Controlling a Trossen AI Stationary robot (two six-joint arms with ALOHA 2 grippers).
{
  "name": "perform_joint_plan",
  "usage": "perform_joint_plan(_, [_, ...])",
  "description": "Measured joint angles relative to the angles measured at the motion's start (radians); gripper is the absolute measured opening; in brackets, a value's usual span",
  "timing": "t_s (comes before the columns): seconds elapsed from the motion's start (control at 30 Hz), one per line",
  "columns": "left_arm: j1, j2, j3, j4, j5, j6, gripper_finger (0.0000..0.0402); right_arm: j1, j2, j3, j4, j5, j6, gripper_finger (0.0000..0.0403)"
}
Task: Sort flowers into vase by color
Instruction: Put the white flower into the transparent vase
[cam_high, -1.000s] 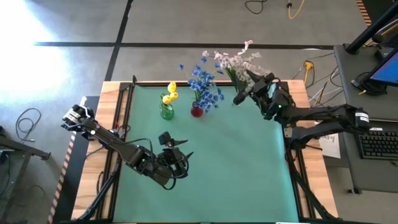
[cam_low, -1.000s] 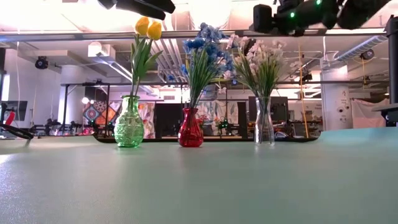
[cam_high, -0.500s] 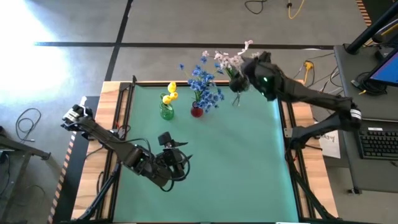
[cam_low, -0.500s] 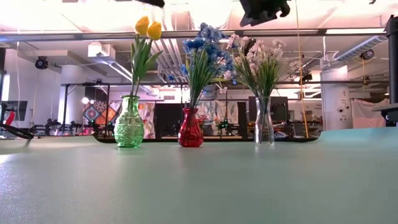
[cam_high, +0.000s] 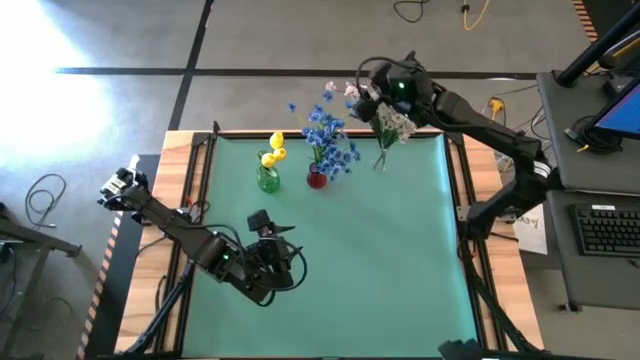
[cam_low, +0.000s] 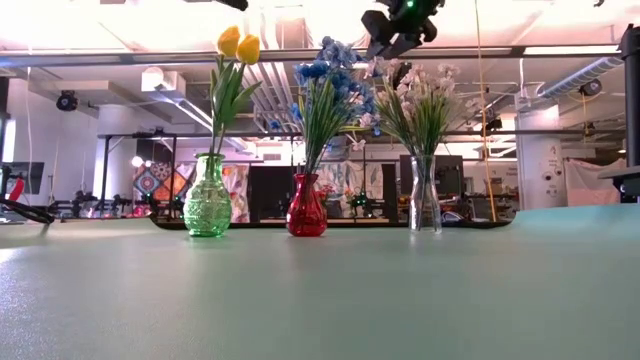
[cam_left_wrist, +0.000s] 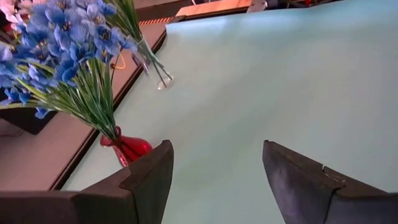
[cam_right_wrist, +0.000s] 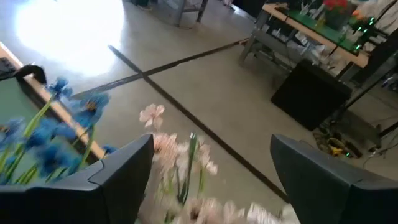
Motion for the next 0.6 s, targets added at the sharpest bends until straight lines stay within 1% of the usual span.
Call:
perform_joint_plan(0.17, [0.000,0.000,-0.004,-0.001,0.000,-0.021,0.0230,-0.011,0.052,0.057,0.021,-0.003,-0.021,0.0320])
perform_joint_plan(0.23, [0.000,0.000,-0.006,0.001,-0.003,-0.023,0.0230,-0.012,0.072,0.087,0.041,-0.033,-0.021,0.0315])
perform_joint_plan(0.33, [0.000,0.000,-0.008,-0.001,-0.040,-0.020,0.0230,-0.017,0.109,0.137,0.060,-0.072,-0.003,0.0307])
perform_joint_plan(0.5, [0.001,0.001,-0.008,0.003,-0.053,-0.023,0.0230,-0.031,0.193,0.191,0.036,-0.076,-0.002,0.0294])
perform_joint_plan(0.6, [0.000,0.001,-0.008,0.004,-0.053,-0.031,0.0230,-0.041,0.239,0.222,-0.008,-0.077,0.009,0.0288])
